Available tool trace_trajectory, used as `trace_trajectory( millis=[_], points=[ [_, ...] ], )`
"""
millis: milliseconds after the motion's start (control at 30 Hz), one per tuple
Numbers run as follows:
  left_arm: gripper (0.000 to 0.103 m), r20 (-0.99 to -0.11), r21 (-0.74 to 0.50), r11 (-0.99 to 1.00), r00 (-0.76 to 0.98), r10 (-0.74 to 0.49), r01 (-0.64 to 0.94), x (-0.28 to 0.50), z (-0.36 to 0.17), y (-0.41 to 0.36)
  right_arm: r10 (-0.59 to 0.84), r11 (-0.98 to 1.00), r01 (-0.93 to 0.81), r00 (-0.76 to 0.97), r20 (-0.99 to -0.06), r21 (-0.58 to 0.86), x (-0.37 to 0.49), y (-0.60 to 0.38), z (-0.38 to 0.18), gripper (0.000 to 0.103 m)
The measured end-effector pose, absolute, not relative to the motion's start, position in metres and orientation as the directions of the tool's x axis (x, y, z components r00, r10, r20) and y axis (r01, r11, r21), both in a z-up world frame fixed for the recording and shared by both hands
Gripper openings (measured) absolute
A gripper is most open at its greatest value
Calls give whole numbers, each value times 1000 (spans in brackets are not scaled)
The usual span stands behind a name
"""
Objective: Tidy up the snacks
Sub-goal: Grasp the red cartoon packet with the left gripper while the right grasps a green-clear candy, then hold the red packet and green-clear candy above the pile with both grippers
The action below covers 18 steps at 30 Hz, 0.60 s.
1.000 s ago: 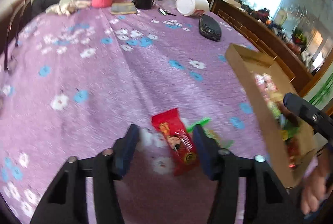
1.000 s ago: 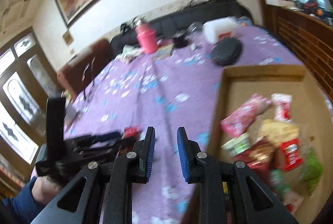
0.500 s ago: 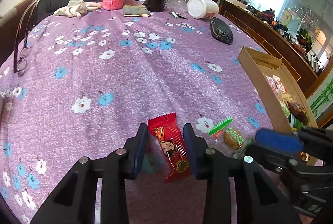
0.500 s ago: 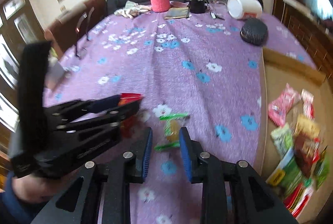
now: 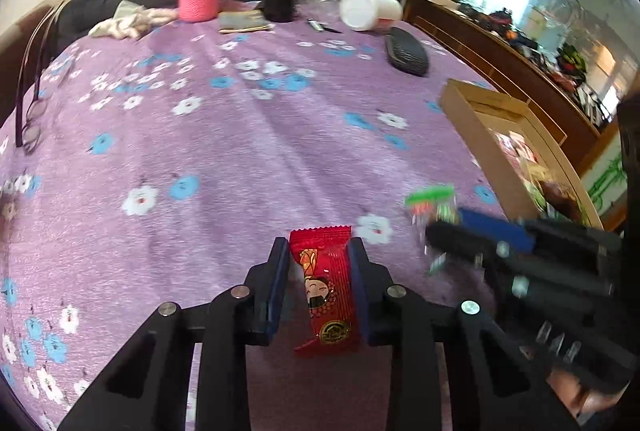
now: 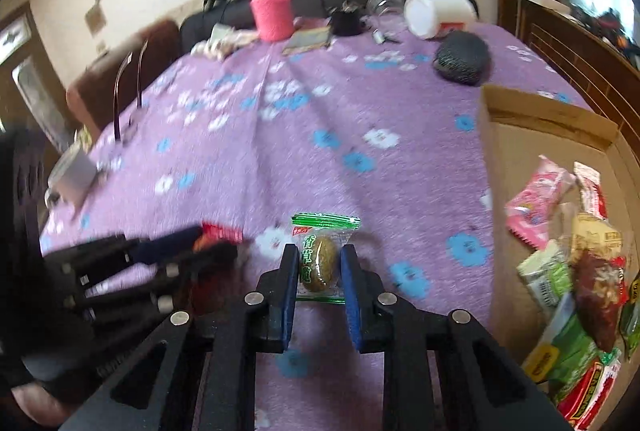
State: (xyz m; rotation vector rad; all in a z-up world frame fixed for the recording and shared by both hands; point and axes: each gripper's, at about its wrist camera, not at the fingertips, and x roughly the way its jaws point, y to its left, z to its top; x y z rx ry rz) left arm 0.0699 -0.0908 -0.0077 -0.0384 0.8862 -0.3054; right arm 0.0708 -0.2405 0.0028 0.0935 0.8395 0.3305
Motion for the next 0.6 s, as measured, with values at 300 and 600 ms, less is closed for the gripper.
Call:
trace_trajectory(
  millis=[300, 600],
  points=[
    [28, -717, -177, 950, 627, -303, 257, 64, 2, -96, 372, 928, -258, 677, -635, 269, 62, -248, 19, 22],
    [28, -690, -101, 955, 672, -269, 279, 57, 10, -111, 350, 937, -256, 719, -601, 238, 57, -247, 24, 22]
  ],
)
